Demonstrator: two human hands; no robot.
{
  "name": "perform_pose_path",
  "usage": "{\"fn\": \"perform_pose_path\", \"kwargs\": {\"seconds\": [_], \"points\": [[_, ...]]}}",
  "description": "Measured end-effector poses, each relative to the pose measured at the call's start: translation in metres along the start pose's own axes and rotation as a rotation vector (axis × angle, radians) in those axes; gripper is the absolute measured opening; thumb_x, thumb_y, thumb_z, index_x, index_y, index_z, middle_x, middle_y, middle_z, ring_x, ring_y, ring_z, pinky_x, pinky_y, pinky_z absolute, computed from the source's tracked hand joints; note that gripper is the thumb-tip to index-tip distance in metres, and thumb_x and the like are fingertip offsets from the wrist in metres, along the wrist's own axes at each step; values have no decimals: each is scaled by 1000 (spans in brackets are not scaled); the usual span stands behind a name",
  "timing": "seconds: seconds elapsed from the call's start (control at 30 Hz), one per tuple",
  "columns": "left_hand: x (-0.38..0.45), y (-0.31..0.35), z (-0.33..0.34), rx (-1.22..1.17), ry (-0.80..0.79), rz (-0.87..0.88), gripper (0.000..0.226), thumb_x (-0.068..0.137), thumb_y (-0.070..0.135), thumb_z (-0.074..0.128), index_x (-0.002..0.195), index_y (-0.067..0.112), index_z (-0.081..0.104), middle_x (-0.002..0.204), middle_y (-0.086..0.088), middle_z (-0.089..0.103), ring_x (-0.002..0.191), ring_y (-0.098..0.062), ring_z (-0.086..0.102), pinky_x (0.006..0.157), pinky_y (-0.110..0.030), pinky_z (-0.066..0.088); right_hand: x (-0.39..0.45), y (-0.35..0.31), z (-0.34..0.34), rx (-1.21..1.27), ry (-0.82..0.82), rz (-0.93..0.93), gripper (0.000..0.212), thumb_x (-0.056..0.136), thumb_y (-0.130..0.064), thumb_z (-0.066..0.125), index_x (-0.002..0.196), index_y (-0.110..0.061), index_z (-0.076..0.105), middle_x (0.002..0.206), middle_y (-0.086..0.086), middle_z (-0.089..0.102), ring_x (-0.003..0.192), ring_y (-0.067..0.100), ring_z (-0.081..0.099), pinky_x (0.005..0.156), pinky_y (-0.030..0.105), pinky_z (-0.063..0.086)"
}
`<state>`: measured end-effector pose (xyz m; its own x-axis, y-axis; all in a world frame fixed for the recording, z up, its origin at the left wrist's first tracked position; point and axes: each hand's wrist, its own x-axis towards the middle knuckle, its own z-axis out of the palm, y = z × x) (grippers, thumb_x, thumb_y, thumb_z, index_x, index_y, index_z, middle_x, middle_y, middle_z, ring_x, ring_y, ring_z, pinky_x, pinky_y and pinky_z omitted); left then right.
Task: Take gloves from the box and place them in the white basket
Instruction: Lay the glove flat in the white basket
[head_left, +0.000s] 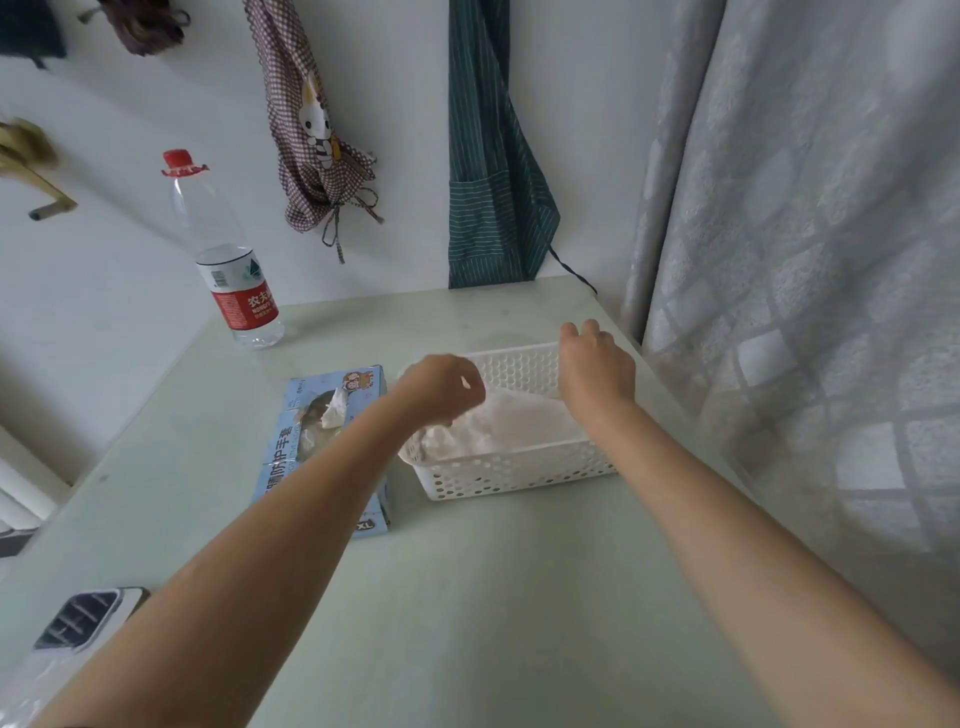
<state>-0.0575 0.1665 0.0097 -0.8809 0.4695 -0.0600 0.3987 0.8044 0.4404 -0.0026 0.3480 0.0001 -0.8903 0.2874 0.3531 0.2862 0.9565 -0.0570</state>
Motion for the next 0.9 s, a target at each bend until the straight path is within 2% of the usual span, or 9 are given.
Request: {"fn": "perform_pose_path", "kwargs": {"seconds": [0.07,0.17,0.27,0.37,0.5,0.57,0.67,0.77,0.9], "points": [[-5,-15,-14,-52,238,-6,14,91,26,56,91,25,70,81,10,63,69,-11,62,68,-29,56,3,-21,-4,79,-3,-61,28,87,5,53,112,-6,51,111,12,53,94,28,56,64,33,37],[-17,-48,-32,-62,398,-111,13,87,27,56,87,26,69,84,9,64,80,-16,61,66,-28,51,4,-62,-4,242,-16,-193,12,94,-5,49,102,-10,55,101,7,55,82,23,53,62,34,43],[-30,-85,-45,-34,401,-243,9,86,27,60,87,25,68,90,7,64,80,-18,61,62,-26,43,4,-105,-2,414,-85,-314,13,96,-14,47,96,-12,59,96,3,57,87,22,56,75,38,50],[-44,-117,-54,11,344,-330,8,86,28,61,90,24,68,93,6,63,82,-19,61,64,-26,44,3,-148,-1,427,-154,-411,16,95,-17,48,96,-14,63,98,2,61,94,23,55,87,38,44],[-57,-148,-51,19,285,-355,17,89,40,60,95,26,67,100,5,61,89,-18,58,69,-27,46,2,-189,8,439,-277,-475,19,95,-17,49,97,-17,67,105,1,64,102,23,56,94,39,42],[-61,-158,-48,-45,286,-328,15,87,38,62,94,27,68,99,4,61,86,-16,57,69,-26,44,0,-204,13,415,-345,-487,21,94,-18,51,105,-22,68,113,1,62,109,23,54,97,40,41],[-68,-172,-45,-170,305,-320,6,84,30,66,89,29,67,95,4,60,80,-14,57,68,-26,45,-3,-223,20,243,-426,-483,30,95,-20,49,122,-27,60,125,5,50,121,25,42,100,40,35],[-69,-174,-41,-222,316,-305,5,84,29,65,87,32,66,91,5,61,74,-11,59,62,-25,46,-5,-229,23,181,-345,-449,29,94,-15,51,117,-28,62,122,5,46,121,25,39,99,40,32],[-69,-178,-41,-248,318,-270,5,87,29,64,90,31,67,86,7,59,69,-7,57,57,-23,44,-7,-233,19,219,-190,-460,21,92,-10,55,98,-23,70,106,2,57,106,23,51,88,34,38]]}}
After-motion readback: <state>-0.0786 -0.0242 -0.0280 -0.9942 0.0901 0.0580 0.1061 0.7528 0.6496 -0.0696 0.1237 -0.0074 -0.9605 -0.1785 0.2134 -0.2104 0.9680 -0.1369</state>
